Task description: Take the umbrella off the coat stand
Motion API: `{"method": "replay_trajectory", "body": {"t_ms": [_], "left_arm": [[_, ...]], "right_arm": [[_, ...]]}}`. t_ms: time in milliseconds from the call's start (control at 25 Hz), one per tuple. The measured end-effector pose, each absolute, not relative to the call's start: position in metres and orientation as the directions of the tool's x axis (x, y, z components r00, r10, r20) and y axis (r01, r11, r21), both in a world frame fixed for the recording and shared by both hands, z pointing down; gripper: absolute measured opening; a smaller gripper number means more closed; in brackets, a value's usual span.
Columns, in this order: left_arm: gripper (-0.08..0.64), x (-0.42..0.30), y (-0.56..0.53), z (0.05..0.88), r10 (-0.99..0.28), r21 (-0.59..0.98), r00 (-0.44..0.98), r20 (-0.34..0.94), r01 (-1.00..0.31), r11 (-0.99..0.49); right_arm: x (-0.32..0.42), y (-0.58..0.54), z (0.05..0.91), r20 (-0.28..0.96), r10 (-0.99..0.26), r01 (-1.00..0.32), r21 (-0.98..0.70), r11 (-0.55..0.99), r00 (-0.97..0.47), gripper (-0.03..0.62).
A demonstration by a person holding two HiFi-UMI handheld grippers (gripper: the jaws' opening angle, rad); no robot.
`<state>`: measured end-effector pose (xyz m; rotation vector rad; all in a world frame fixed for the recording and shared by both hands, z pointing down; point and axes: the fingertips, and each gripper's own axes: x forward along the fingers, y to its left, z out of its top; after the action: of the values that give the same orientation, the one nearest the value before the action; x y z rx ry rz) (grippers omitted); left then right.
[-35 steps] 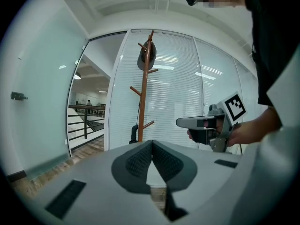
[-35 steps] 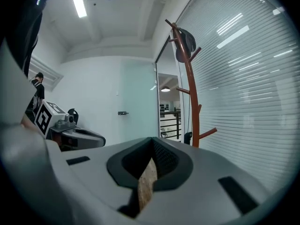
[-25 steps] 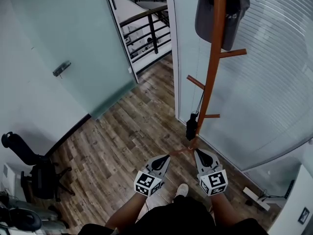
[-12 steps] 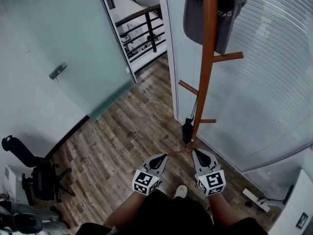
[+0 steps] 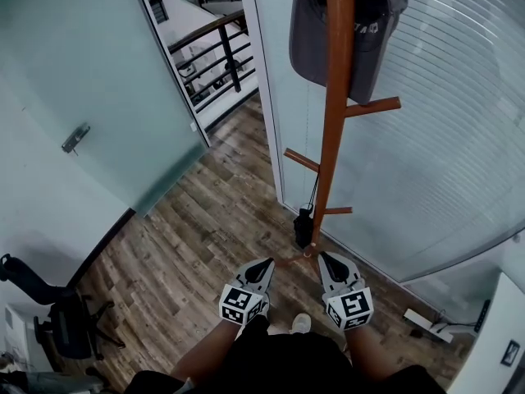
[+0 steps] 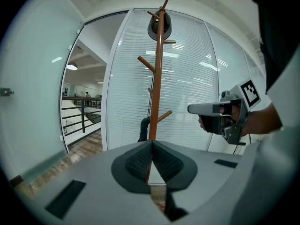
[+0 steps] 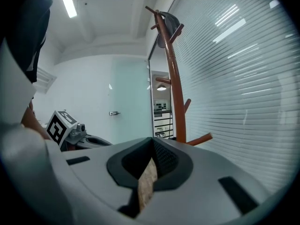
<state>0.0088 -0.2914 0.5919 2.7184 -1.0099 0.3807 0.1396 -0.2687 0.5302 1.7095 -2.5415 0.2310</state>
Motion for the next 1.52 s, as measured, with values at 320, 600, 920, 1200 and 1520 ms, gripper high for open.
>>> {"method": "replay_trajectory", "body": {"t_ms": [320, 600, 920, 1200, 1520], "left_arm": [[0.014, 0.019, -0.321, 0.602, -0.525, 0.103, 0.785, 0.329, -0.582, -0.806], [0.014, 0.029, -0.346, 0.635, -0.425, 0.096, 0.820, 0.384, -0.493, -0.865], [0.056, 0.047, -0.358, 0.673, -0.320, 0.074, 0.844, 0.429, -0.386, -0.920], [0.281, 0.068, -0.378, 0.708, -0.285, 0.070, 0.845, 0.452, -0.353, -0.933], [0.347, 0.103, -0.392, 0.755, -0.205, 0.092, 0.849, 0.487, -0.283, -0.955]], "right_arm": [[0.147, -0.282, 0.541, 0.175, -0.942, -0.957, -0.101, 0.273, -0.287, 0.006], [0.147, -0.292, 0.564, 0.215, -0.955, -0.977, -0.112, 0.182, -0.202, 0.006], [0.134, -0.288, 0.597, 0.260, -0.956, -0.984, -0.142, 0.105, -0.139, 0.006], [0.131, -0.289, 0.620, 0.280, -0.956, -0.988, -0.147, 0.051, -0.091, 0.006], [0.132, -0.283, 0.632, 0.283, -0.958, -0.992, -0.128, 0.018, -0.054, 0.006]]}}
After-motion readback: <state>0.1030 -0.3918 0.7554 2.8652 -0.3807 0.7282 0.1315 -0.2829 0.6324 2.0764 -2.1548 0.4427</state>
